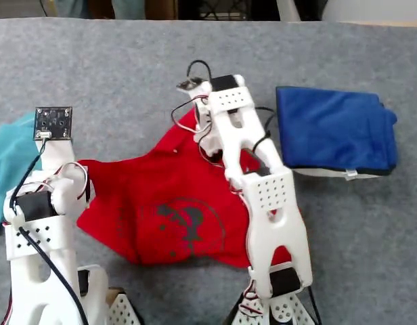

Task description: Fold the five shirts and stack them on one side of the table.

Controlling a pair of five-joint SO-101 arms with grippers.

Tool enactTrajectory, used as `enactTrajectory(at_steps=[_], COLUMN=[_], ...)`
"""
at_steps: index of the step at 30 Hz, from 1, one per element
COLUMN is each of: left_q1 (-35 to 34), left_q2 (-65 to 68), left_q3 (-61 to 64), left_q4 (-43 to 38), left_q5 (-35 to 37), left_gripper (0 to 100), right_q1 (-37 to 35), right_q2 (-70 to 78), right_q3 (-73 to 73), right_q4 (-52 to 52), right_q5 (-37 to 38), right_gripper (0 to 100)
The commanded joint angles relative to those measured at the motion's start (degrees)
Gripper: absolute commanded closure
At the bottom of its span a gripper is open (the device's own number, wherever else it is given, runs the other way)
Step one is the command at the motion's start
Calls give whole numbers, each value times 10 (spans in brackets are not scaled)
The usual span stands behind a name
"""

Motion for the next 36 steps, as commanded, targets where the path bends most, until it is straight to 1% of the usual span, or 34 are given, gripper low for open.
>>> enactTrajectory(at_steps=[1,4,9,12,15,22,26,32,36], left_q1=[-5,-5,-5,-5,-5,-5,-6,-6,-3], left_q2=[-4,-4,-4,-4,-4,-4,-4,-4,0], left_q3=[-4,-3,-8,-8,-4,-4,-3,-2,-2], left_q4=[-2,-2,-2,-3,-3,1,2,2,2], left_q5=[1,0,0,-18,-42,-62,-72,-72,-70], left_gripper=[971,971,971,971,971,971,971,971,971], right_q1=[29,33,28,44,62,65,65,65,42], right_q2=[-16,-60,-169,-245,-319,-482,-533,-510,-447], right_q3=[44,119,323,436,492,487,456,381,366], right_q4=[34,34,31,30,30,33,32,30,3], right_q5=[14,34,71,114,162,217,222,218,187], right_gripper=[960,975,975,974,973,972,972,973,976])
